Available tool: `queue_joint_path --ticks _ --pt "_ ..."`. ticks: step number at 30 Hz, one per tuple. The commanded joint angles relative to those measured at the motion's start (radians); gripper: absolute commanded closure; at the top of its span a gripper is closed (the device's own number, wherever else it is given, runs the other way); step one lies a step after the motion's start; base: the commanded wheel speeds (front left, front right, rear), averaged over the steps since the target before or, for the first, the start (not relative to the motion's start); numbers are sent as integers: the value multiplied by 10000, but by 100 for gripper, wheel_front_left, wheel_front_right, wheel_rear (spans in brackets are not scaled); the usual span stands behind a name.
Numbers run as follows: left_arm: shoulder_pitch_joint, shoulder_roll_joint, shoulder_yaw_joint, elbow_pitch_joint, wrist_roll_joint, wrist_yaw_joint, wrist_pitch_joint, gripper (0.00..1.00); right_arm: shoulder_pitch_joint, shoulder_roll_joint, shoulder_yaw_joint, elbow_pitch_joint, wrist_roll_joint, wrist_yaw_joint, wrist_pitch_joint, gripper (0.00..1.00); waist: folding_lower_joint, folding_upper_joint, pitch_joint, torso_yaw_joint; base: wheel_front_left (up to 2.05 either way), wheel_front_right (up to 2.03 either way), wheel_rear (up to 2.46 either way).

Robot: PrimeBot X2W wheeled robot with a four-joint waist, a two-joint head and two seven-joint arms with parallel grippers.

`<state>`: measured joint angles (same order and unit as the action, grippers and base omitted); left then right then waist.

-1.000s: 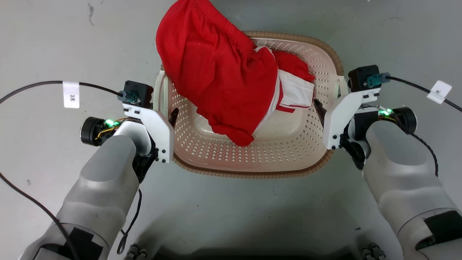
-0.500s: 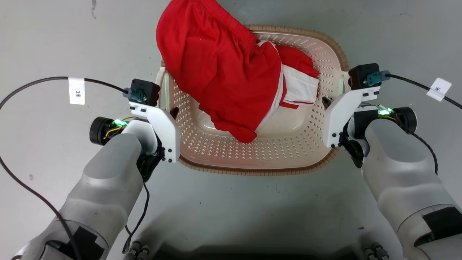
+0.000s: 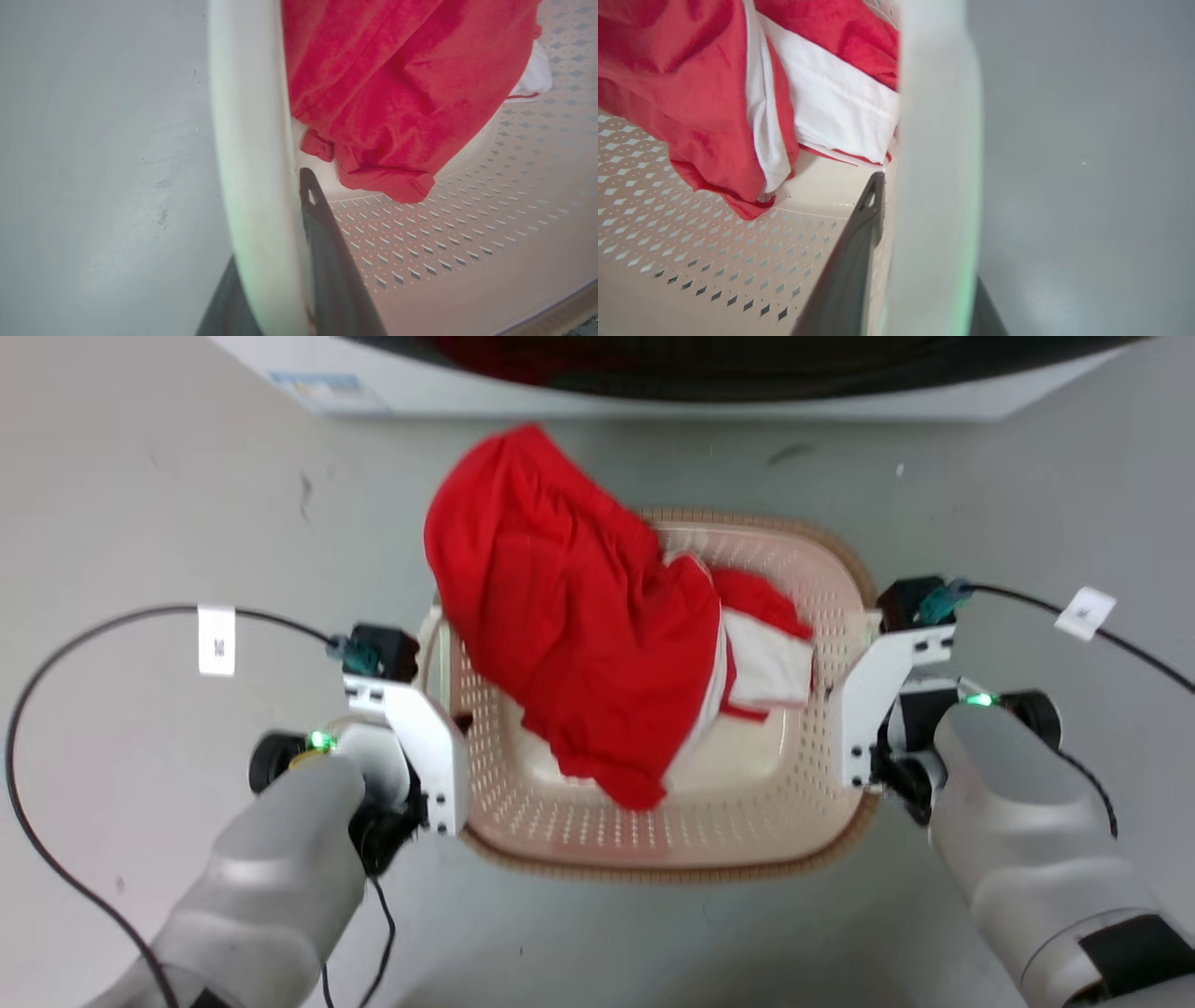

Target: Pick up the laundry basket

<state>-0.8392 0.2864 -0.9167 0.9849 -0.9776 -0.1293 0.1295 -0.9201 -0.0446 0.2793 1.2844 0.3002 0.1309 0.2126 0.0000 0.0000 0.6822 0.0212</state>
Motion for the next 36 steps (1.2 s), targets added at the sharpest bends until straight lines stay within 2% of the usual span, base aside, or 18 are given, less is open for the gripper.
queue_joint_path --ticks 1,7,15,23,26,36 --pt "192 183 -53 -75 -152 -10 90 100 178 -103 130 42 -33 -3 127 100 0 0 -925 -60 0 0 0" --pt "951 835 -685 -607 -1115 -10 1119 100 654 -161 624 49 192 -6 1133 100 0 0 -2522 -167 0 0 0" --pt "1280 1493 -1546 -1455 -2006 -12 2406 100 1132 -165 1665 -195 766 0 2852 100 0 0 -4110 -236 0 0 0" --pt "1423 1838 -2145 -2089 -2830 -25 3563 100 1587 -127 2424 -814 1682 22 4125 100 0 0 -5471 -262 0 0 0" --pt "1668 1840 -1982 -1994 -3796 -35 4309 100 1959 -119 2751 -941 2295 25 4856 100 0 0 -6351 -302 0 0 0" --pt "2098 2043 -2328 -1961 -4381 -34 5411 100 2138 -124 3100 -861 3176 51 5756 100 0 0 -7233 -396 0 0 0"
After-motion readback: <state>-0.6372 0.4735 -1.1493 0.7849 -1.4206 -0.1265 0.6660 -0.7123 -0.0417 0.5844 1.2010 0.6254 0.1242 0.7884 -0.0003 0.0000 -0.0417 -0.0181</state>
